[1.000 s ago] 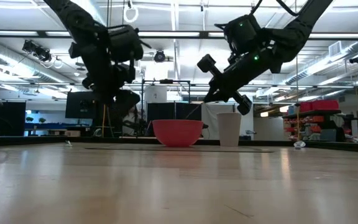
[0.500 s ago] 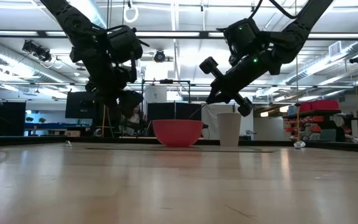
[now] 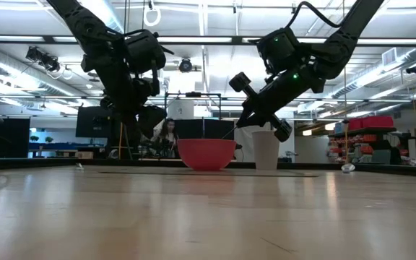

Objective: Pick & Place Utensil
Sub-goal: Put the black fork in the orange bowl on the transparent mat

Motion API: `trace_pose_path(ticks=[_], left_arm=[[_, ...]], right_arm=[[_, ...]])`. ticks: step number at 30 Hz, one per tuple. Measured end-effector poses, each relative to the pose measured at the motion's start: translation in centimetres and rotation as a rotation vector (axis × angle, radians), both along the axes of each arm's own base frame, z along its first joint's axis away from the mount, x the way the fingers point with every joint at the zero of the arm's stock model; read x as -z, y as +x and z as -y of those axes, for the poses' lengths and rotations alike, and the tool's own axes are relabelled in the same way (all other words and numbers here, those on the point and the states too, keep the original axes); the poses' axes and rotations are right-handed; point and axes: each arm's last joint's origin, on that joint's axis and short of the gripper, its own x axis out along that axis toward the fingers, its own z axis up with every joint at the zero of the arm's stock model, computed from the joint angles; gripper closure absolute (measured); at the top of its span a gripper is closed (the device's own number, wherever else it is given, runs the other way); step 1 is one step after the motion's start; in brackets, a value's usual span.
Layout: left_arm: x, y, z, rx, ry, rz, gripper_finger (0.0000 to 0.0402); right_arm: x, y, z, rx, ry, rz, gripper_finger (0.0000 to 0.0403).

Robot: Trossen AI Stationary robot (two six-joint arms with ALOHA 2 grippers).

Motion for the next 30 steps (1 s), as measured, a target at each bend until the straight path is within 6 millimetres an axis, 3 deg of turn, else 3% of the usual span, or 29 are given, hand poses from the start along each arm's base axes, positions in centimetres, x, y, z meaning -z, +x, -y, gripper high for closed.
trace_pose_path(ticks=[22, 30], left_arm=[[0.00, 0.00, 0.00, 0.001, 0.000, -0.001, 0.0159], [0.00, 0.00, 0.00, 0.001, -0.001, -0.001, 0.0159]], right_arm=[[0.13, -0.01, -0.25, 0.009, 0.003, -0.011, 0.0400], [0.78, -0.02, 0.67, 0.000, 0.056, 0.023, 0.0400]])
